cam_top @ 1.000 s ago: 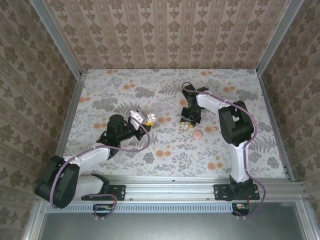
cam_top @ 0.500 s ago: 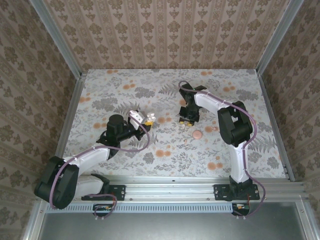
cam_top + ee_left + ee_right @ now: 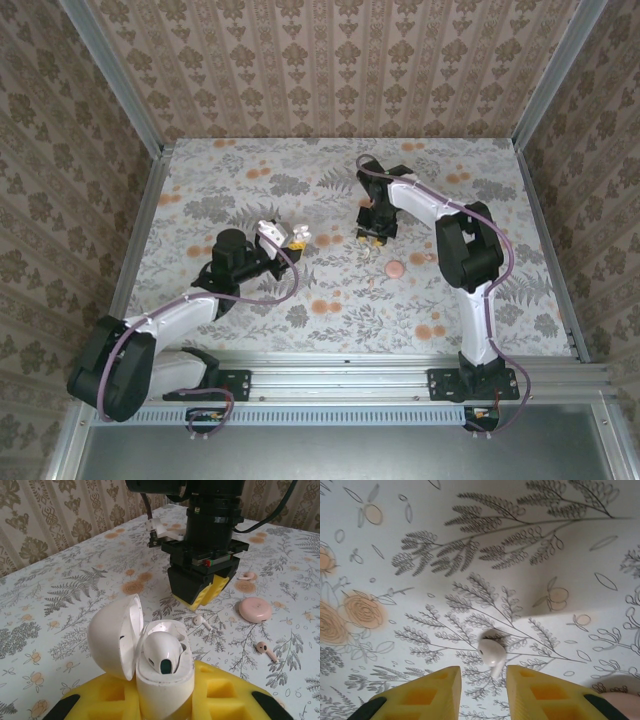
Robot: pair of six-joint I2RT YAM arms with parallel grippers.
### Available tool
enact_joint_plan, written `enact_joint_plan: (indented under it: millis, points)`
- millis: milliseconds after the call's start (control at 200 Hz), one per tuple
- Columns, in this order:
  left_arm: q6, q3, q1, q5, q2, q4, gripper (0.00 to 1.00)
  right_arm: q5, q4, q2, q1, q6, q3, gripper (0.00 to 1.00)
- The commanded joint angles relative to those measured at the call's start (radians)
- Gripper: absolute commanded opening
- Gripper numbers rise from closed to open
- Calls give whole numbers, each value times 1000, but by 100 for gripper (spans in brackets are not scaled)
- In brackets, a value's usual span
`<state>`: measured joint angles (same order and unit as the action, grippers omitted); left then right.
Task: Insert the wireless bluetooth earbuds into the charging case
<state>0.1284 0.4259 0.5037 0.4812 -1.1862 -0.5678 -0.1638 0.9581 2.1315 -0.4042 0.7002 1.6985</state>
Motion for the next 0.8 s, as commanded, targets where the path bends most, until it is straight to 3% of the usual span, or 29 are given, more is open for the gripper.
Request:
enact_joint_plan:
  millis: [0, 795]
  points:
    - [19, 1, 4, 0, 17, -1, 10, 1, 51, 41, -1, -22, 37, 30]
    - [17, 2, 4, 0, 20, 4, 10, 3, 57, 114, -16, -40, 33, 25]
